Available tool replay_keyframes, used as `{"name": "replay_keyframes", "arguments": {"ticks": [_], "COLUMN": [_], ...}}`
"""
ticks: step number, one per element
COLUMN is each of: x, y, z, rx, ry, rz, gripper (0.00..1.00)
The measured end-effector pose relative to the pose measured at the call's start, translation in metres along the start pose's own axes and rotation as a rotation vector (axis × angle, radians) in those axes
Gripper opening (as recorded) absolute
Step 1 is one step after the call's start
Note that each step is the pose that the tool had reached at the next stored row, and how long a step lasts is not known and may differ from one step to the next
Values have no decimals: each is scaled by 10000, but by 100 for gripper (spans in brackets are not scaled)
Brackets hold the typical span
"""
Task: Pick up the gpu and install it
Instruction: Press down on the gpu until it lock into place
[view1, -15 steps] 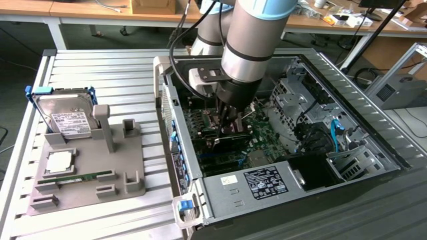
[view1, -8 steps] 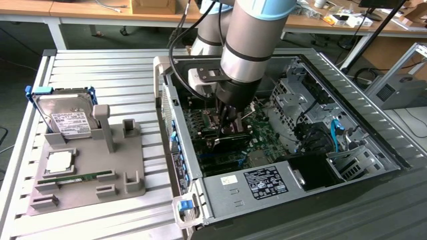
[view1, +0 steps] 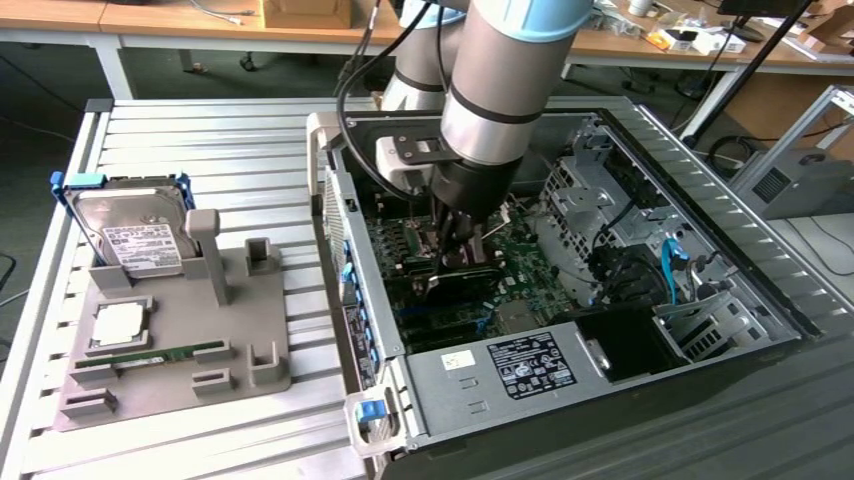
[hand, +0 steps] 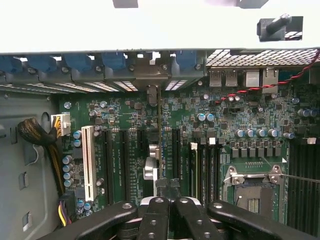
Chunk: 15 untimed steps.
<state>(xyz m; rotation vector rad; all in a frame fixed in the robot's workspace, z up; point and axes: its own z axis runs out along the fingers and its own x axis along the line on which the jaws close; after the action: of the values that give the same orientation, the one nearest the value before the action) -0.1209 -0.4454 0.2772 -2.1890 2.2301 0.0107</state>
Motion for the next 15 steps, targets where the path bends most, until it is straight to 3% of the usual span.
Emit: {"name": "replay_keyframes", "arguments": {"ticks": [4,15], "x": [0,2], "y": [2,3], "z": [3,-29], "rx": [2,3], "ry": [-50,-56], "rz": [1,1], "gripper": [11,11]}}
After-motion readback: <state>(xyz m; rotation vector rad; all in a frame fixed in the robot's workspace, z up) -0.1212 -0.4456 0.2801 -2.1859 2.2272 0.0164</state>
